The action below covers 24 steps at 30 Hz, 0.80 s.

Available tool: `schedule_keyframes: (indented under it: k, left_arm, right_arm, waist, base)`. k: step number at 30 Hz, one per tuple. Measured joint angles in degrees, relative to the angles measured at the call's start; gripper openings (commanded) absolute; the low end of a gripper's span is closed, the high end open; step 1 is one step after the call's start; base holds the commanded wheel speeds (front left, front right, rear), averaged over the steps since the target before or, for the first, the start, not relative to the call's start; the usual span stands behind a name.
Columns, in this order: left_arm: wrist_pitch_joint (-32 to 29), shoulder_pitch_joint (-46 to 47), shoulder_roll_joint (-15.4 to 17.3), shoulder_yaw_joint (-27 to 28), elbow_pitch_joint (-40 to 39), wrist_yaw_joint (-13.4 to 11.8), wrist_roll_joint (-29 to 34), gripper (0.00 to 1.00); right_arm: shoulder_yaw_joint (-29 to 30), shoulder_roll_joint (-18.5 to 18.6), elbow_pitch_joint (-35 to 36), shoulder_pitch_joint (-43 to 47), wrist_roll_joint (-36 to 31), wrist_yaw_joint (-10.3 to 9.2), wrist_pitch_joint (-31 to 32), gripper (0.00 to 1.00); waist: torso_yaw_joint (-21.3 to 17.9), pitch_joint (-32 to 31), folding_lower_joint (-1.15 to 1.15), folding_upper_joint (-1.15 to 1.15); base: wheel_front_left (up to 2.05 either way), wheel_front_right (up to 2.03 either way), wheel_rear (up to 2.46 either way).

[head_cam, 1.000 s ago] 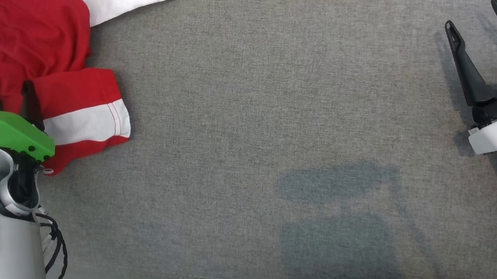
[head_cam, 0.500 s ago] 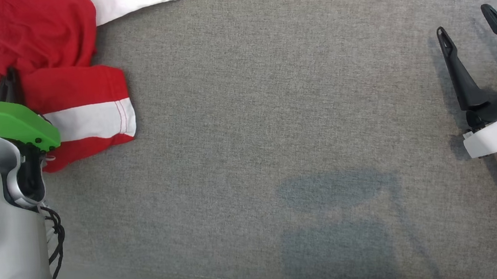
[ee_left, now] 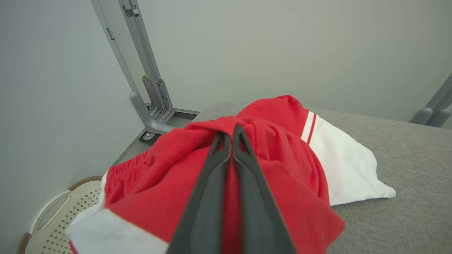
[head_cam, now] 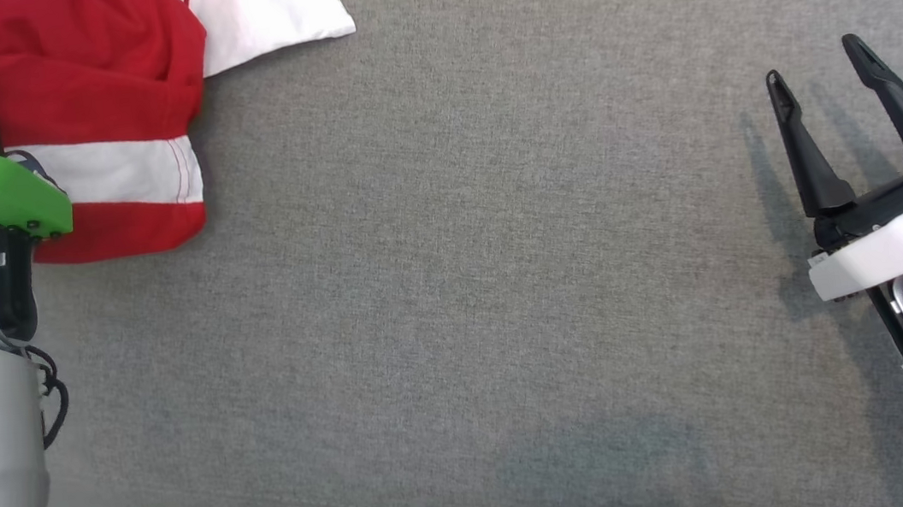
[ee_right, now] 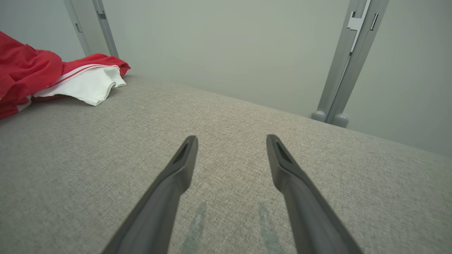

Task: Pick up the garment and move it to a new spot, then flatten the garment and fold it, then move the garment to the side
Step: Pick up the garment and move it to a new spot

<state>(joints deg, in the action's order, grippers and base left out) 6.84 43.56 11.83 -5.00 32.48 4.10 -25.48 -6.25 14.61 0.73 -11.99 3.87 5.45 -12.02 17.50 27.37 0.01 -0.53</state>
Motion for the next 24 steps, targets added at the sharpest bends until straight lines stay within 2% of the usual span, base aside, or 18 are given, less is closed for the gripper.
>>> schedule_keyframes:
  k: [5, 10, 18, 24]
  left_arm:
    - [2.4, 1.2, 2.4, -3.3, -2.1, 1.6, 3.4, 0.0]
    - [3.9, 3.2, 4.2, -7.8, -5.6, 3.0, 6.1, 0.0]
    - [3.8, 3.8, 7.0, -15.7, -7.6, 3.5, 8.8, 0.0]
    - [2.7, 3.8, 7.8, -28.6, -10.6, 3.5, 8.0, 0.0]
  right_arm:
    - [-0.5, -2.0, -2.0, -0.5, 0.6, -0.08, -0.9, 1.0]
    - [-0.7, -3.8, -4.1, -0.5, 1.9, -0.98, -1.6, 1.0]
    - [-0.9, -6.6, -7.2, 0.2, 2.9, -2.01, -2.1, 1.0]
    - [-0.6, -7.6, -8.4, 4.3, 3.2, -2.9, -2.1, 1.0]
  waist:
    - [-0.7, -3.1, 0.0, 0.0]
    - [-2.2, -6.5, -0.01, 0.0]
    - [-6.0, -10.8, -0.01, 0.0]
    - [-10.3, -14.3, -0.01, 0.0]
  base:
    - [0.0, 0.0, 0.0]
    - [0.0, 0.0, 0.0]
    - [0.0, 0.0, 0.0]
    - [0.0, 0.0, 0.0]
